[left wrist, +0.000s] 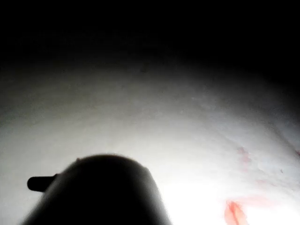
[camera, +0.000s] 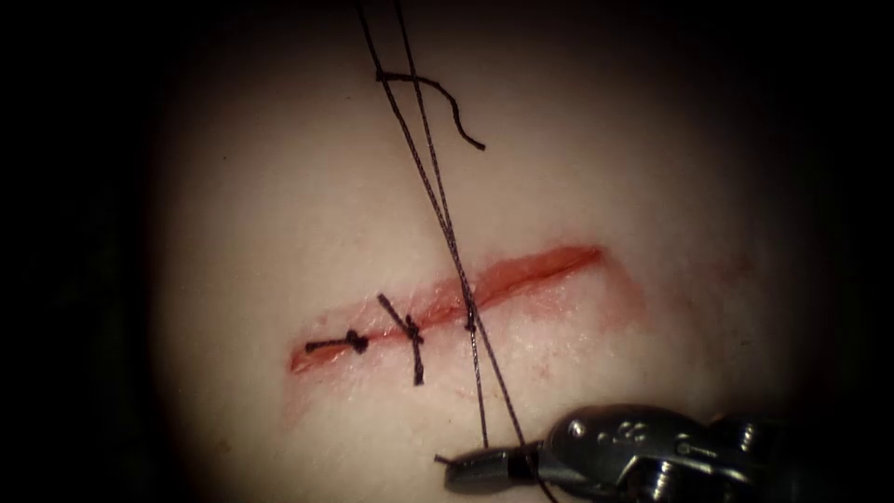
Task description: Wound Closure
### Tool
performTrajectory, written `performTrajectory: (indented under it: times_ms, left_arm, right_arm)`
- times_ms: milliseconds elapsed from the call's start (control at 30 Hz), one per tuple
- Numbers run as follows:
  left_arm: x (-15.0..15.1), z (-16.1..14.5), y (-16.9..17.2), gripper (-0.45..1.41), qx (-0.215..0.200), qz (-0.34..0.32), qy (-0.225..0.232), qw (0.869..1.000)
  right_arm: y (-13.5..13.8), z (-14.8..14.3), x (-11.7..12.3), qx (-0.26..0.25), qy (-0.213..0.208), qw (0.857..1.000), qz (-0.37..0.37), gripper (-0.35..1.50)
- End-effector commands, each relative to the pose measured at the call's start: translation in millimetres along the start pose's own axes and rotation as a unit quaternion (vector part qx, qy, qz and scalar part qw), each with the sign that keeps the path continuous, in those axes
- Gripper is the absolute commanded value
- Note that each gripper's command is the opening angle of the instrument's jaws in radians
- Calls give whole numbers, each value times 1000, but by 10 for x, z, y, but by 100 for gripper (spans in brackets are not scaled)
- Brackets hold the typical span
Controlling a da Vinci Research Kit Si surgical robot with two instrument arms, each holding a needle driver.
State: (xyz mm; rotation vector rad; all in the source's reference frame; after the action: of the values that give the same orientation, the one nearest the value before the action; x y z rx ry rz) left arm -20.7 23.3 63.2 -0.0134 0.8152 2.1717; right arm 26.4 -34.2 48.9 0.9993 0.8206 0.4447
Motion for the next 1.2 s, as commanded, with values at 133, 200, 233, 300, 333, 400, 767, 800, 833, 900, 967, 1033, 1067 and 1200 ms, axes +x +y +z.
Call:
performTrajectory:
  times_ms: [133, 200, 233, 300, 333, 400, 767, 800, 833, 900, 967, 1033, 1067, 1200]
  left_arm:
    - [5, 4, 4, -45, 0, -1, 0, 1000]
    - [5, 4, 5, -45, -2, -4, 1, 1000]
    - [5, 4, 5, -45, -2, -2, 0, 1000]
    - [5, 4, 5, -45, -1, -5, 3, 1000]
    - [5, 4, 5, -45, -1, -3, 3, 1000]
    - [4, 4, 6, -45, -6, -5, 8, 1000]
    - [-51, -36, 45, -45, -366, -120, -106, 917]
    - [-60, -49, 44, -45, -418, -118, -113, 893]
    - [-65, -59, 41, -45, -452, -118, -116, 877]
    - [-73, -79, 35, -45, -497, -115, -113, 853]
    - [-84, -102, 30, -45, -525, -107, -111, 837]
    - [-95, -123, 29, -45, -539, -107, -124, 826]
    - [-100, -131, 30, -45, -542, -106, -126, 824]
    - [-118, -171, 44, -45, -580, -135, -139, 791]
  right_arm:
    - [1, 9, 1, 1, -2, 1000, 3, -35]
    - [1, 9, 0, 1, -4, 1000, 2, -35]
    - [1, 10, -1, 1, -5, 1000, 5, -35]
    - [1, 10, -1, 2, -5, 1000, 4, -35]
    - [1, 10, 0, 2, -6, 1000, 4, -35]
    - [1, 9, 1, 2, -4, 1000, 5, -35]
    - [16, -29, 38, -41, 108, 993, -10, 27]
    - [17, -36, 41, -48, 115, 992, -13, 44]
    - [17, -42, 43, -51, 119, 991, -15, 56]
    - [18, -54, 47, -59, 128, 990, -21, 103]
    - [18, -63, 50, -65, 133, 988, -35, 118]
    - [16, -72, 53, -69, 138, 987, -34, 121]
    - [15, -77, 56, -72, 140, 987, -39, 121]
    - [11, -111, 74, -93, 172, 980, -34, 118]
